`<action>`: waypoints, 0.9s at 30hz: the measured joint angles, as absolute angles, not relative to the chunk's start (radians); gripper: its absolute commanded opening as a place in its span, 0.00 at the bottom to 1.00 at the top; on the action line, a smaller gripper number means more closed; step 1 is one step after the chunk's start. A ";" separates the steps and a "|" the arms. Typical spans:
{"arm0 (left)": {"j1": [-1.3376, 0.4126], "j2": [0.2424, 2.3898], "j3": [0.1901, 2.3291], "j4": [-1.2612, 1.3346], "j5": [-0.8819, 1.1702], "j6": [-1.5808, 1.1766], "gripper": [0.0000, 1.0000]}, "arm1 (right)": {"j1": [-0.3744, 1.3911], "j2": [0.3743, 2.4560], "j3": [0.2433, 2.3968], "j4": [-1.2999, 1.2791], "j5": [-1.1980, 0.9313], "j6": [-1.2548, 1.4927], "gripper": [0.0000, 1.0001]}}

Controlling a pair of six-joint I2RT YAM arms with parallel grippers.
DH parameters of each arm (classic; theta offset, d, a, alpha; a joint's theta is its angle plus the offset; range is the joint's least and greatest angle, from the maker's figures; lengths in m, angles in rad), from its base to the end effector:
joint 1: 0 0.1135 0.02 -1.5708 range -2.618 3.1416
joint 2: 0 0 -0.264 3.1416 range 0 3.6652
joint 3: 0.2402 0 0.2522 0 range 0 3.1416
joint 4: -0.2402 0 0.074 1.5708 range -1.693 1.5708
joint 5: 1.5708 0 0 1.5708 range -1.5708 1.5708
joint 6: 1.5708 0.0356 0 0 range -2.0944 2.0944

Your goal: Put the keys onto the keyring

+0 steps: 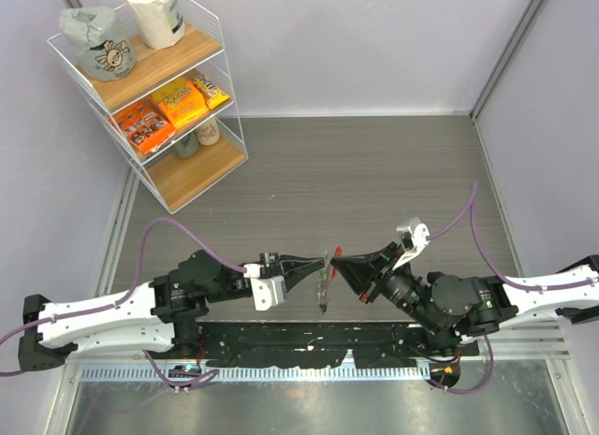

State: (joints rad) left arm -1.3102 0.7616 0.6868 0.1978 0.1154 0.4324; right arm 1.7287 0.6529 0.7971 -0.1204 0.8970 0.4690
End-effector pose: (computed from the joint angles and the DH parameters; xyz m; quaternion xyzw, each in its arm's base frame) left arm 0.0440 -0.1810 0.3506 0.5338 0.3926 -0.3524 0.6609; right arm 0.0054 0.1429 0.3707 -0.1201 0.6915 0.4365 0.5629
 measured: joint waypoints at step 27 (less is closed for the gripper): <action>-1.355 0.789 0.687 0.243 0.077 0.461 0.00 | 1.729 0.635 0.786 -0.104 0.895 0.478 0.05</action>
